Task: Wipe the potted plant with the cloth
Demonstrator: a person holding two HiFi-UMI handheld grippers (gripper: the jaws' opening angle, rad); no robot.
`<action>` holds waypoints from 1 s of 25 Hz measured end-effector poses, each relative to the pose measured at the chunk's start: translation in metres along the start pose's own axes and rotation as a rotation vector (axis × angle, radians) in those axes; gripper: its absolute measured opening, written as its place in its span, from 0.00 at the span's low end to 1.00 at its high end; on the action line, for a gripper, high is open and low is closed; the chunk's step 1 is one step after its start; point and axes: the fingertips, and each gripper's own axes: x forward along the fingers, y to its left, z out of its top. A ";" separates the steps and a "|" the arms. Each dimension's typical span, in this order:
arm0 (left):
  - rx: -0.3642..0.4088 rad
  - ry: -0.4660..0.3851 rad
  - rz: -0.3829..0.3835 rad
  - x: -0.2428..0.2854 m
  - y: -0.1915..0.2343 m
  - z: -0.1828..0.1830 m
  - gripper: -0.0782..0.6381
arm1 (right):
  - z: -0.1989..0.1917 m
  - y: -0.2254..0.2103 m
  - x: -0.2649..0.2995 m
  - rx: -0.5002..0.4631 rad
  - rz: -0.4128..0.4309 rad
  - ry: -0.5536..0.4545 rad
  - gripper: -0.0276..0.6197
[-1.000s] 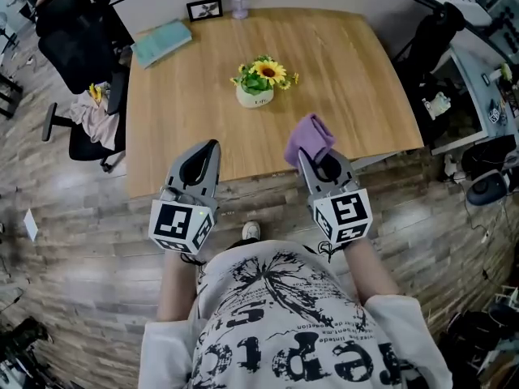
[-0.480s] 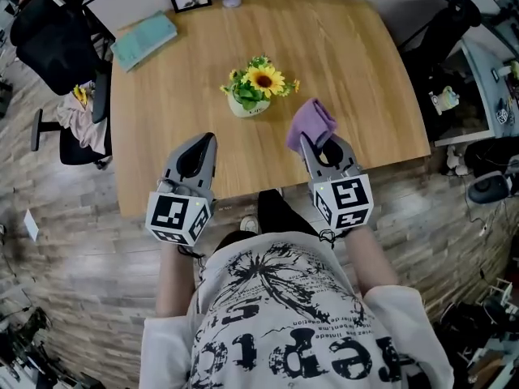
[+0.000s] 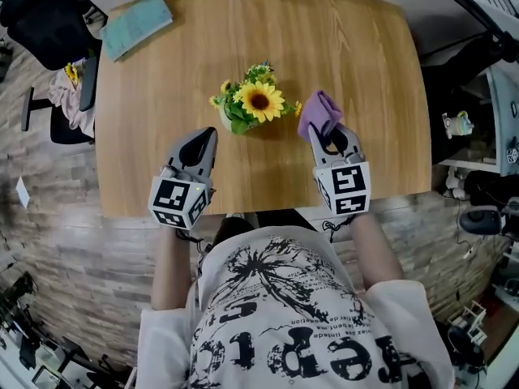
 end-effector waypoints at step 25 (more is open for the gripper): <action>-0.047 0.139 -0.041 0.075 0.013 -0.059 0.11 | -0.050 0.038 0.131 -0.068 0.303 0.175 0.15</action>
